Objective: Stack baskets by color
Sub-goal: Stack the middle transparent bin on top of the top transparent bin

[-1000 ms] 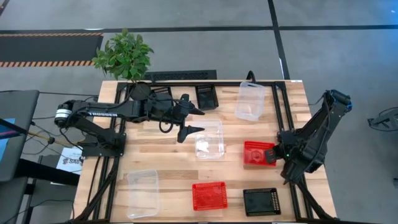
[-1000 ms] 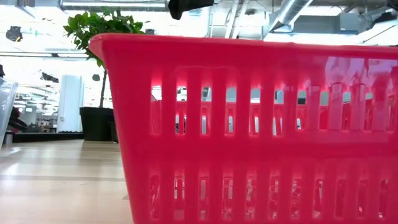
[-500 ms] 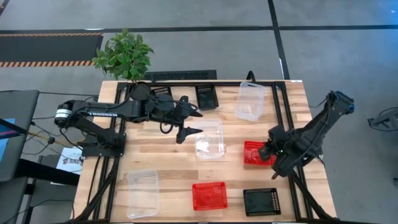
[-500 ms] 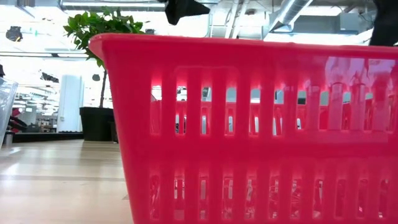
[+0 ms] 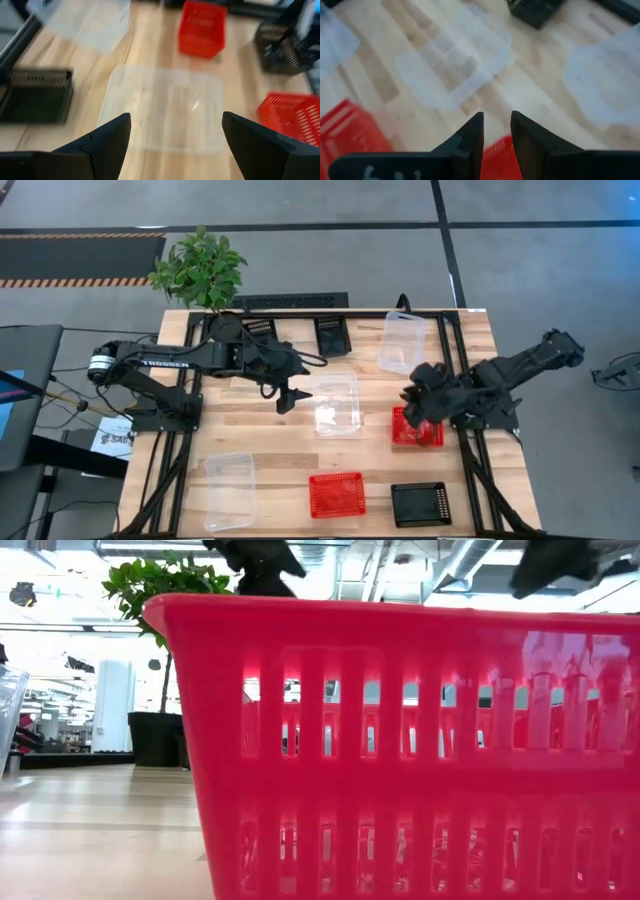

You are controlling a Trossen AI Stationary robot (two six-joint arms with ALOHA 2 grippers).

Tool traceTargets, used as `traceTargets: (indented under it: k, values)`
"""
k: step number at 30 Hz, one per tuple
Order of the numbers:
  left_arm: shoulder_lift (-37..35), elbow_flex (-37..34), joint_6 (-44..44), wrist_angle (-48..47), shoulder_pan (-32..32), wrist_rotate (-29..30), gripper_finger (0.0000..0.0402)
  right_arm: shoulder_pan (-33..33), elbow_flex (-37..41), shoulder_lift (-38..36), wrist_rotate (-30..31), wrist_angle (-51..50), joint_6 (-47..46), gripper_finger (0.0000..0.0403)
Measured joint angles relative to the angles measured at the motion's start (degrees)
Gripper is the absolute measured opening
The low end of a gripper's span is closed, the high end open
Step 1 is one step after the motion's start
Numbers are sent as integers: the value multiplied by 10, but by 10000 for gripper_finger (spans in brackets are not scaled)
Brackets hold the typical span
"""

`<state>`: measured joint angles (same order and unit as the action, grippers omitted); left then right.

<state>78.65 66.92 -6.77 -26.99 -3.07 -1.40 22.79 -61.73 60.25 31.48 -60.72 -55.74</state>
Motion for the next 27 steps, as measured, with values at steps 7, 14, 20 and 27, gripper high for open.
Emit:
traceTargets:
  k: [7, 14, 20, 27]
  values:
    - [-1, -9, -32, -72, 3, 73, 300, -126, 12, 44, -45, 81, 48, 170]
    - [-7, -70, -51, -61, 5, 83, 300, -216, 12, 140, -142, 159, 80, 253]
    - [-52, -122, -67, -17, 5, 83, 300, -241, 12, 217, -194, 204, 91, 269]
    - [-104, -181, -78, 53, 5, 86, 300, -241, 11, 290, -223, 257, 55, 270]
